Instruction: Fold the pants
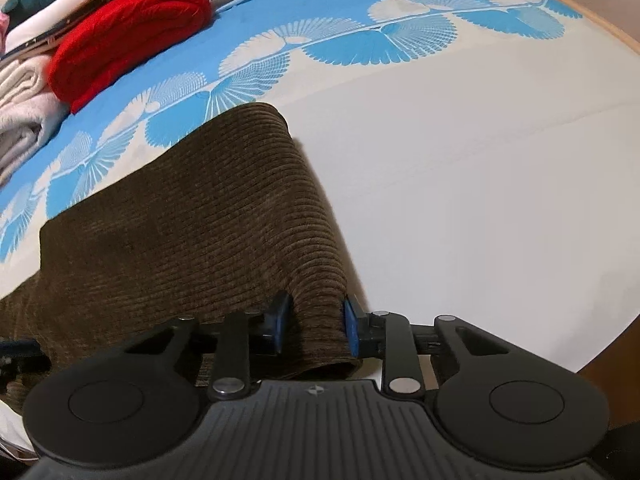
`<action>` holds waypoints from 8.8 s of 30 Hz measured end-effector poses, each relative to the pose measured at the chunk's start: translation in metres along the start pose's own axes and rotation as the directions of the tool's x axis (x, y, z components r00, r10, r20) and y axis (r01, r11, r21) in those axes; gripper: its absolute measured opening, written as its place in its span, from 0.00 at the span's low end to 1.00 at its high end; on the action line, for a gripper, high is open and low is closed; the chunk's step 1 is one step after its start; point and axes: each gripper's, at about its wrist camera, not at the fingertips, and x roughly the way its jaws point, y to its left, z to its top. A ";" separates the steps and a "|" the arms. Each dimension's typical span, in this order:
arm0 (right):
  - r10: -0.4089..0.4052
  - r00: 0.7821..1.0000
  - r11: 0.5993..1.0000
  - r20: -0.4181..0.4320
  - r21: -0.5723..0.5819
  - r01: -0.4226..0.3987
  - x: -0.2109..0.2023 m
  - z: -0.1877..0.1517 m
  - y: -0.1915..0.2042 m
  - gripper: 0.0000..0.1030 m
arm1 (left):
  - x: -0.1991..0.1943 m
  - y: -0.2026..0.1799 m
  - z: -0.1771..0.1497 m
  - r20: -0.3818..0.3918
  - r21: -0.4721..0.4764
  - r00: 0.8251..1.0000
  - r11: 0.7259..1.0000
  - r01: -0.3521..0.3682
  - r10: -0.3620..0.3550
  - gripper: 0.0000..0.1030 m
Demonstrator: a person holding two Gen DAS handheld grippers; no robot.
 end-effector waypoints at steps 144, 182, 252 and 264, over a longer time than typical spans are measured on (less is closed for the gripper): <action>0.211 0.976 0.960 0.059 -0.198 -0.196 0.016 0.150 0.043 0.41 | -0.041 0.051 0.112 0.353 -0.454 0.925 0.890 0.037 0.141 0.52; 0.083 0.957 0.811 -0.278 -0.539 -0.227 0.056 0.091 0.108 0.48 | 0.020 0.047 0.119 0.253 -0.357 0.958 0.933 -0.039 0.137 0.07; 0.085 0.988 0.959 0.131 -0.279 -0.045 -0.055 -0.007 0.084 0.97 | -0.069 -0.074 0.012 0.226 -0.408 0.917 0.887 -0.216 0.328 1.00; 0.085 0.988 0.957 0.129 -0.288 -0.045 -0.056 -0.009 0.087 0.97 | -0.069 -0.076 0.013 0.229 -0.405 0.917 0.889 -0.214 0.325 1.00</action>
